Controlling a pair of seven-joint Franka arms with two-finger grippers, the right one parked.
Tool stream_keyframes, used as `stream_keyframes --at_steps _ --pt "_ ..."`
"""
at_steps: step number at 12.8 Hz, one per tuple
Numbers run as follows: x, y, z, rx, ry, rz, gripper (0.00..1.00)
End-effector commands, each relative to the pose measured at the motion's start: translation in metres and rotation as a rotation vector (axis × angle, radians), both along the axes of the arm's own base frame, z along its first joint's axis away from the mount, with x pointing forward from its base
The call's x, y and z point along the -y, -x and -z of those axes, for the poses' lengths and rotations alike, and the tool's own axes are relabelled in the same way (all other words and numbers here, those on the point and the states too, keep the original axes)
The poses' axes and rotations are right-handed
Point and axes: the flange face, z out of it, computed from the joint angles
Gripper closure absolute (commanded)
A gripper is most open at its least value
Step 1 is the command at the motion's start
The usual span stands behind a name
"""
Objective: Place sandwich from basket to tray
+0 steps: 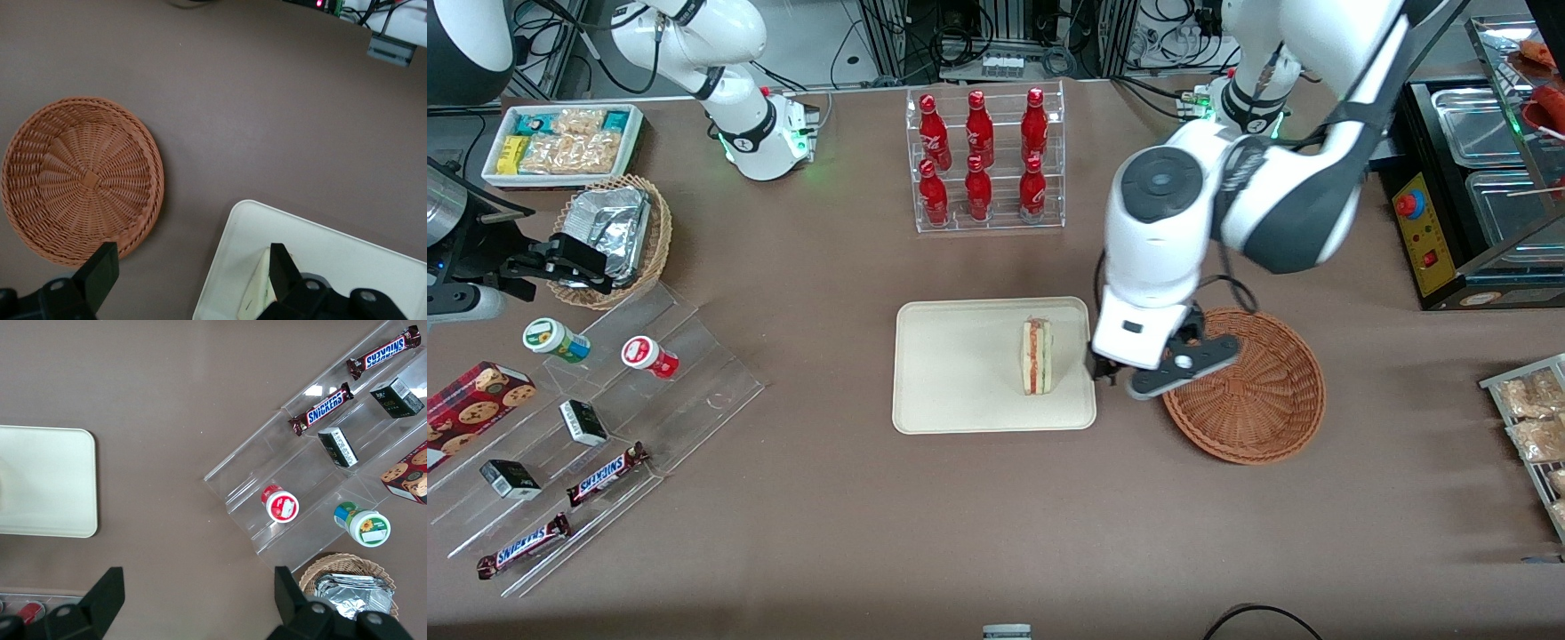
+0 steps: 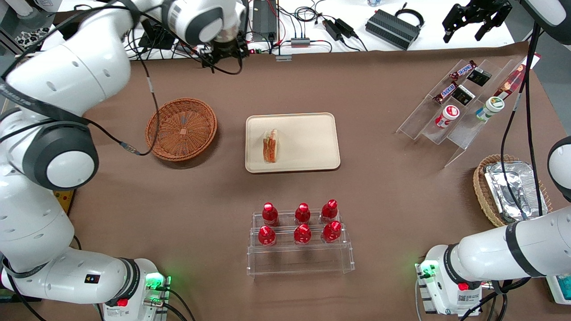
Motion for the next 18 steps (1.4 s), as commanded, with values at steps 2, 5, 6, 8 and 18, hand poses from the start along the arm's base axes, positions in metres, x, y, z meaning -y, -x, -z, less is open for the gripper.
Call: stream_keyframes --at_steps 2,5,6,8,18 --pt "-0.057 0.007 -0.048 -0.041 0.032 0.117 0.00" --pt "-0.093 0.018 -0.074 -0.103 -0.003 0.231 0.00" --pt "-0.108 0.020 -0.081 -0.117 0.002 0.251 0.00" --pt "-0.132 0.030 -0.092 -0.140 0.009 0.311 0.00" --pt "-0.253 0.050 -0.107 -0.275 0.041 0.601 0.00"
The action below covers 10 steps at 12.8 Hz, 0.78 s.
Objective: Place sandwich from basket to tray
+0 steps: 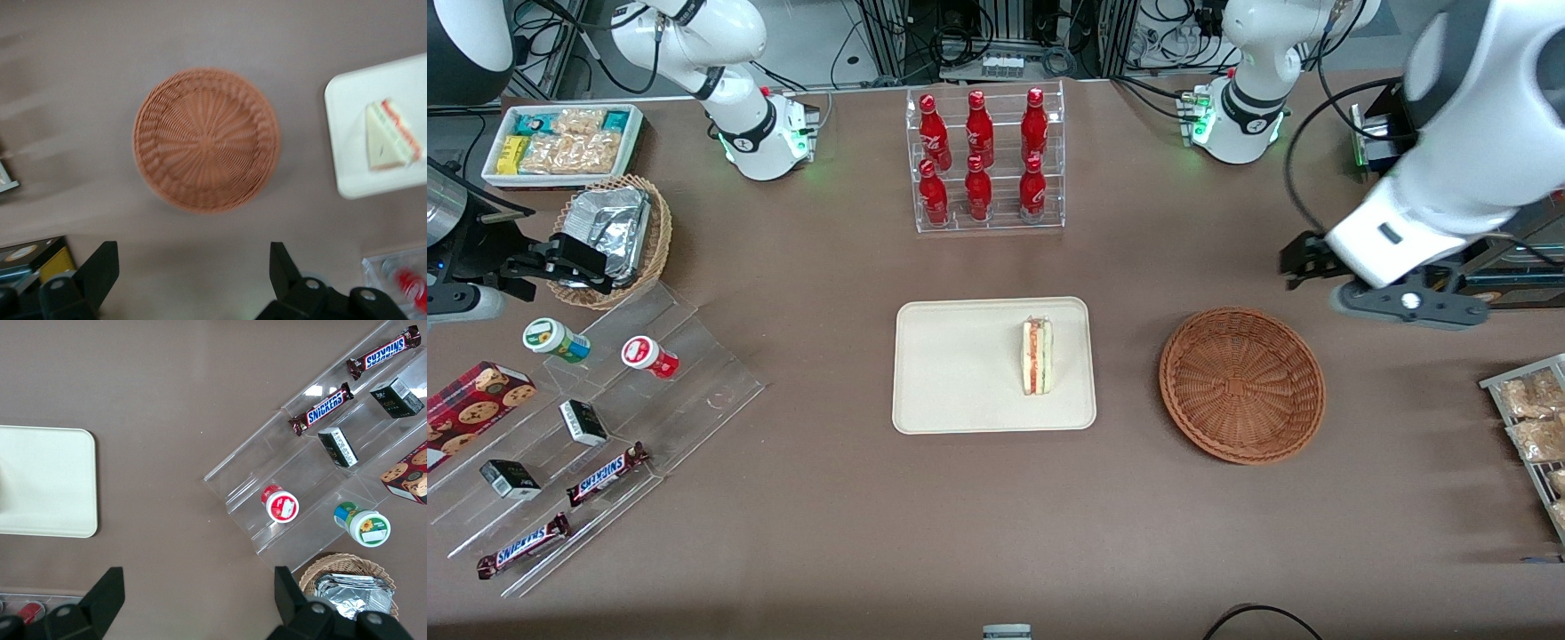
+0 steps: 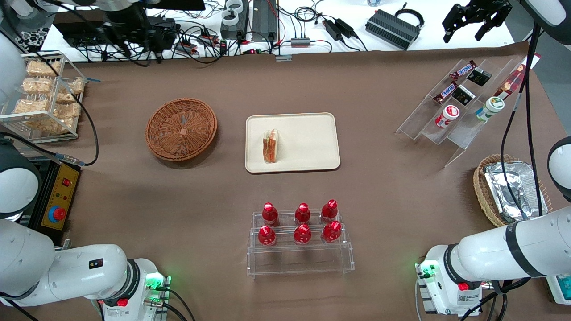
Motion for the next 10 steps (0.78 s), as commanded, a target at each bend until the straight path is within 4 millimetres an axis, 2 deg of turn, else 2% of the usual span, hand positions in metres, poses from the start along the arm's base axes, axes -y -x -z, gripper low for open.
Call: stream_keyframes --at_steps 1,5,10 --pt "-0.036 0.014 -0.009 -0.026 0.007 0.005 0.00" --pt "-0.084 0.015 -0.023 0.003 -0.007 -0.079 0.00" --pt "-0.088 0.026 -0.030 -0.031 -0.015 -0.099 0.00"
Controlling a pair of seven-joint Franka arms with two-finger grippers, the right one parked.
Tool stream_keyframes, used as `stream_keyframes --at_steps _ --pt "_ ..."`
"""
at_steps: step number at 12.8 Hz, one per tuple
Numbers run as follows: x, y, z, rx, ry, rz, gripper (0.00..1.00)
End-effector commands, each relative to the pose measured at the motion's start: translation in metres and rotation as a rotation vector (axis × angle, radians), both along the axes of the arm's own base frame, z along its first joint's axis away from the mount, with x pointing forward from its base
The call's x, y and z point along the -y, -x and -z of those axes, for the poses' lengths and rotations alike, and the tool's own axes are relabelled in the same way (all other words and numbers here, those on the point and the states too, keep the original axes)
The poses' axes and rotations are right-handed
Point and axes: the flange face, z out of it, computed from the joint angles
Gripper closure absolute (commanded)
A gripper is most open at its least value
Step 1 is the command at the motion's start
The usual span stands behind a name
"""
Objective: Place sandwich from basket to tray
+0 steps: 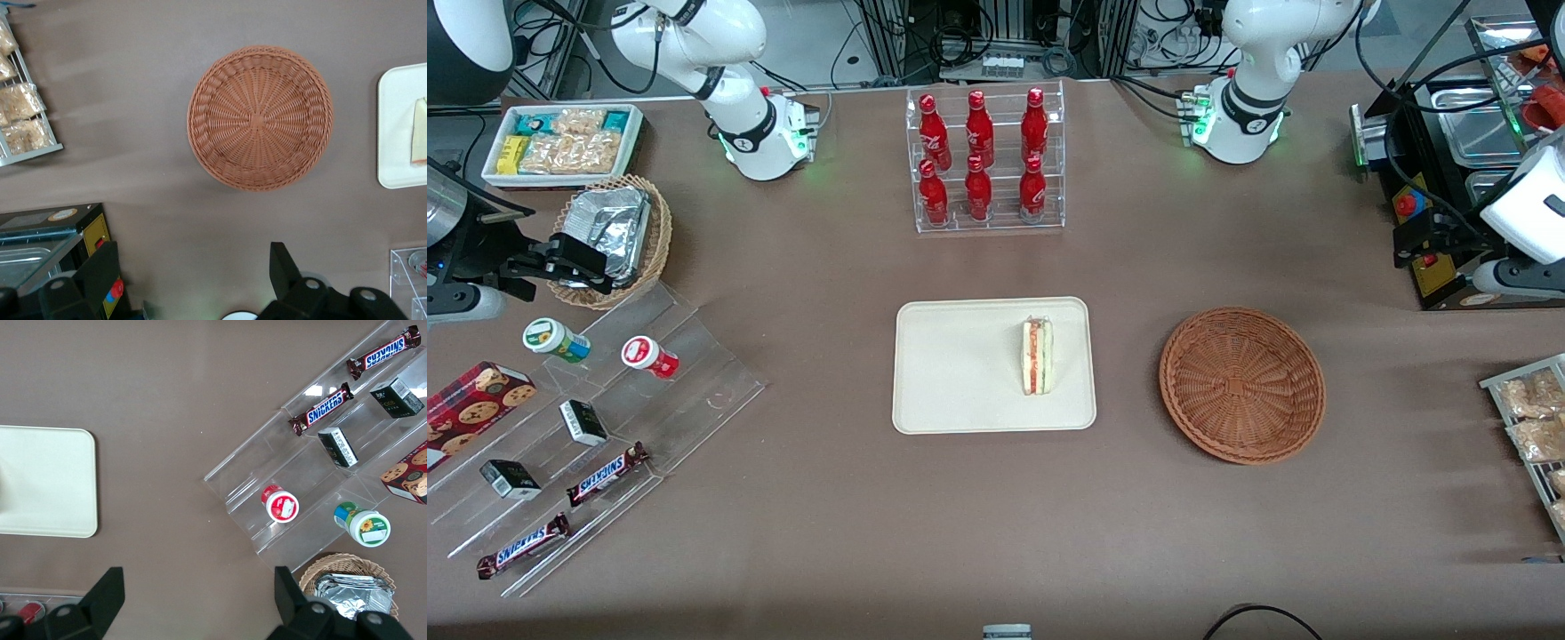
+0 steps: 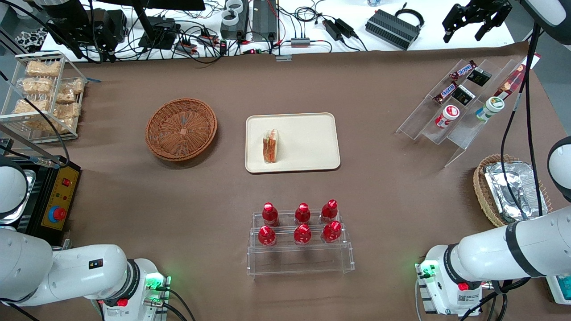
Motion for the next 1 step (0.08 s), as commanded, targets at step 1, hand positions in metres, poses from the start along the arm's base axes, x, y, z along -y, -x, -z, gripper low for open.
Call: stream_keyframes --at_steps 1 --pt "0.0025 0.0129 -0.0068 -0.018 0.006 0.000 0.00"
